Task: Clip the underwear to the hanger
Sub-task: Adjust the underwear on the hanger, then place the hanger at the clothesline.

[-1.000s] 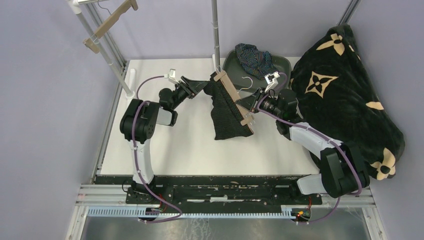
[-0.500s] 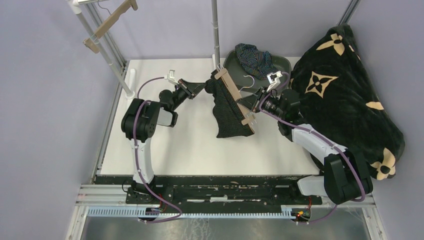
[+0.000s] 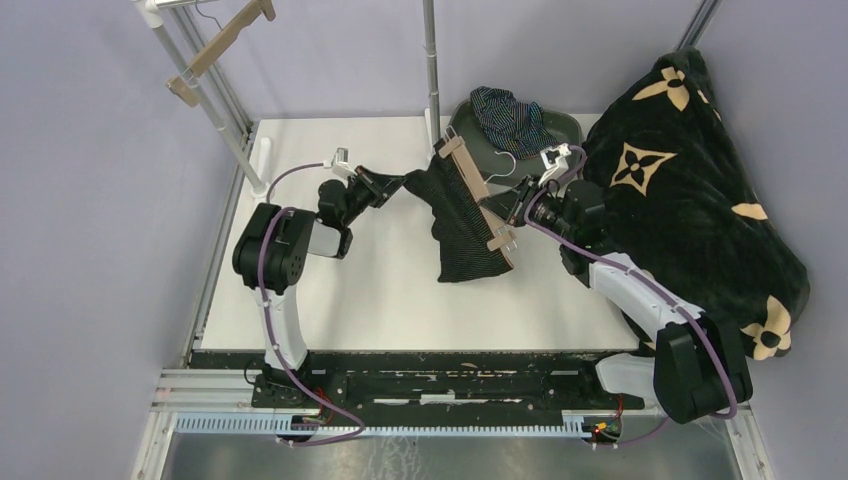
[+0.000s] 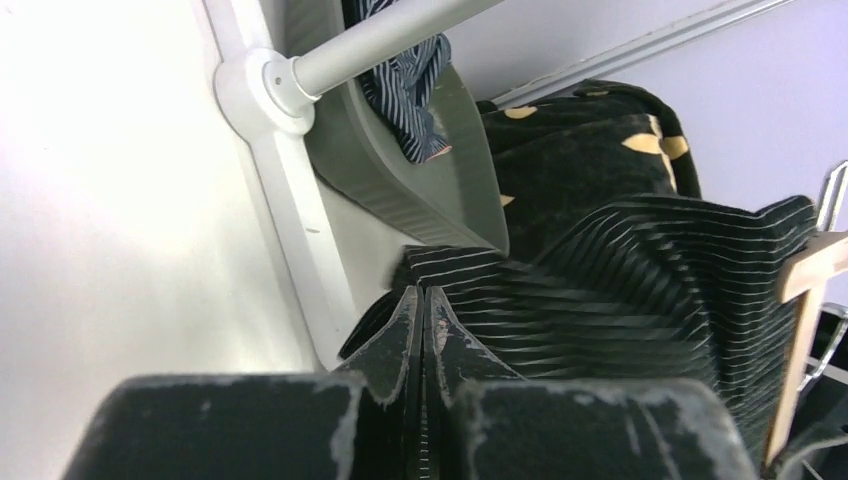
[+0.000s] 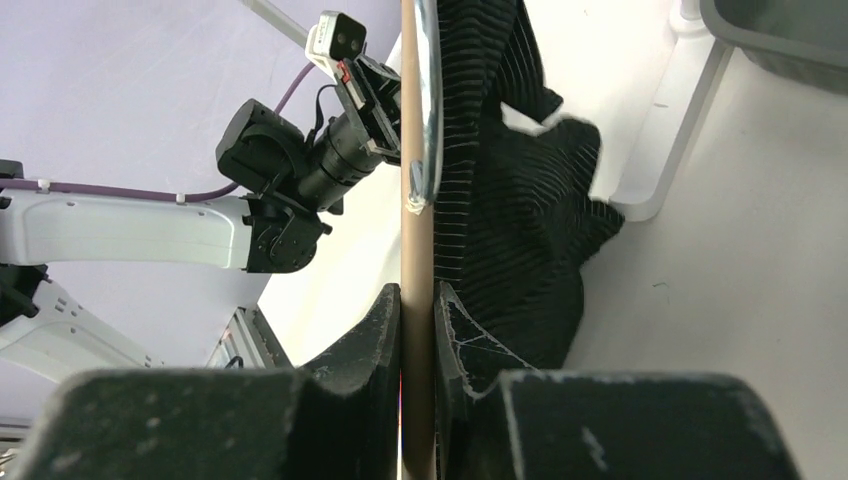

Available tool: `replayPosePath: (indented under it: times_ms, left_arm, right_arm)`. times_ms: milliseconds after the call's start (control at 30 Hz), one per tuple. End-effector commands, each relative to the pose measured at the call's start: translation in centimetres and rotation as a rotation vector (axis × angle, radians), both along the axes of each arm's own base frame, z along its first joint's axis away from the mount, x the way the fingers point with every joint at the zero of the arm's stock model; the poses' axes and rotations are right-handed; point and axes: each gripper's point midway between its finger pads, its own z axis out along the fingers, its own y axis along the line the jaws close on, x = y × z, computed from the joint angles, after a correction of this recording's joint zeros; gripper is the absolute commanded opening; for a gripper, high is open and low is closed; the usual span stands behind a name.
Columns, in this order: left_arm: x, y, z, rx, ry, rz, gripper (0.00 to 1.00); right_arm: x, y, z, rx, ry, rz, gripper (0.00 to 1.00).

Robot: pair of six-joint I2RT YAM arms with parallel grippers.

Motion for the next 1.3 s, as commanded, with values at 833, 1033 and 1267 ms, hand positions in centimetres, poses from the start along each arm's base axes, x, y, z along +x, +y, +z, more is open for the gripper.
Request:
replayPosePath:
  times_ms: [833,1033,1267]
  left_arm:
    - [0.4,3.5,2.8,0.355,0.124,0.201,0.71]
    - [-1.1,2.4,6.3,0.554,0.137,0.299,0.7]
    - [-2.8,-0.4,7.8,0.688,0.181,0.301,0.67]
  right_arm:
    - [2.1,-2.3,2.2,-0.136,-0.066,-0.156,0.01]
    - [2.8,-0.9,1.2,-0.255,-0.045,-0.18,0.01]
    - [2.9,1.8,1.0,-0.376,-0.072,-0.19,0.01]
